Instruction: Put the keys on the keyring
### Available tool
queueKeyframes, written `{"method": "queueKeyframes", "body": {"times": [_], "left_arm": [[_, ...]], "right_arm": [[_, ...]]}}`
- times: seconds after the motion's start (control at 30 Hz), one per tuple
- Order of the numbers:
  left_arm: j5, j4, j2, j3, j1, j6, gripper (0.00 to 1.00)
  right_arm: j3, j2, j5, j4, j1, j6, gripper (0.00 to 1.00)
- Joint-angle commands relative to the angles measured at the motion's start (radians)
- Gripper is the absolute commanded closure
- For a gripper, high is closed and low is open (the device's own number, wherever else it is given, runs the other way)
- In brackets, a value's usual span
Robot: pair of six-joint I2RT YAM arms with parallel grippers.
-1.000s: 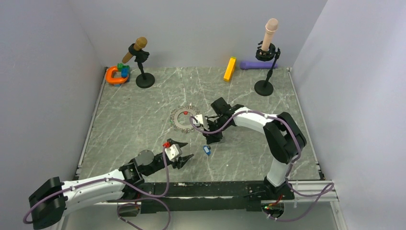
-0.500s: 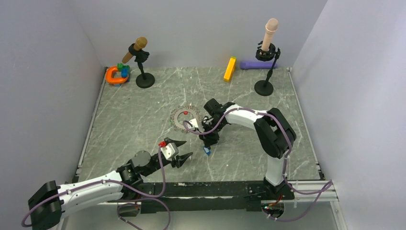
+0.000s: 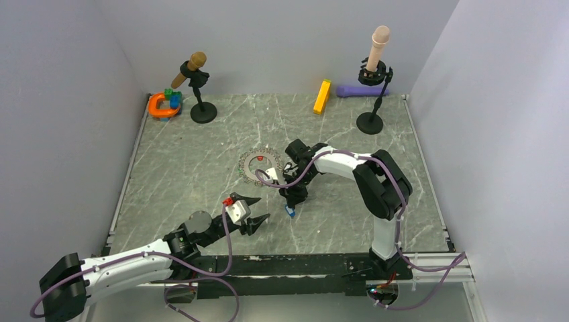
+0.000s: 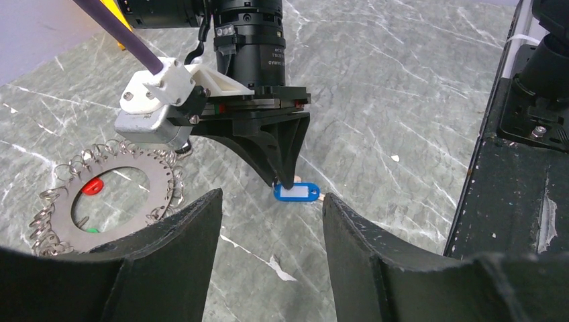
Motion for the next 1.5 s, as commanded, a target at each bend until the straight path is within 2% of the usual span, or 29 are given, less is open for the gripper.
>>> {"method": "queueKeyframes", "body": {"times": [0.0, 0.27, 0.5, 0.7, 0.97, 1.13, 1.2, 1.27, 1.33, 1.47], "left_arm": [[-0.012, 0.009, -0.009, -0.007, -0.005, -0.018, 0.39], [-0.011, 0.007, -0.007, -0.005, -0.005, -0.020, 0.39], [-0.009, 0.008, -0.008, -0.004, -0.005, -0.023, 0.38], [-0.005, 0.006, -0.008, 0.003, -0.005, -0.017, 0.38], [-0.007, 0.029, -0.059, 0.037, -0.005, -0.016, 0.37], [-0.002, 0.045, -0.080, 0.095, -0.005, -0.023, 0.42], [-0.004, 0.039, -0.076, 0.128, -0.004, -0.031, 0.43], [0.003, 0.025, -0.062, 0.151, -0.004, -0.037, 0.45], [0.008, 0.004, -0.048, 0.166, -0.004, -0.045, 0.46], [0.010, -0.025, -0.047, 0.157, -0.005, -0.090, 0.46]], "right_arm": [[0.027, -0.019, -0.022, -0.017, 0.000, -0.015, 0.75], [0.031, -0.025, -0.032, -0.015, 0.000, -0.004, 0.82], [0.039, -0.035, -0.035, -0.023, 0.000, 0.000, 1.00], [0.047, -0.080, -0.068, -0.036, -0.006, 0.004, 1.00], [0.106, -0.243, -0.396, -0.113, -0.102, -0.052, 1.00], [0.158, -0.311, -0.590, -0.166, -0.140, -0.093, 1.00], [0.149, -0.335, -0.566, -0.145, -0.133, -0.088, 1.00], [0.085, -0.369, -0.429, -0.015, -0.123, 0.037, 1.00], [0.005, -0.377, -0.310, 0.073, -0.123, 0.074, 1.00], [-0.097, -0.319, -0.155, 0.053, -0.123, 0.065, 1.00]]}}
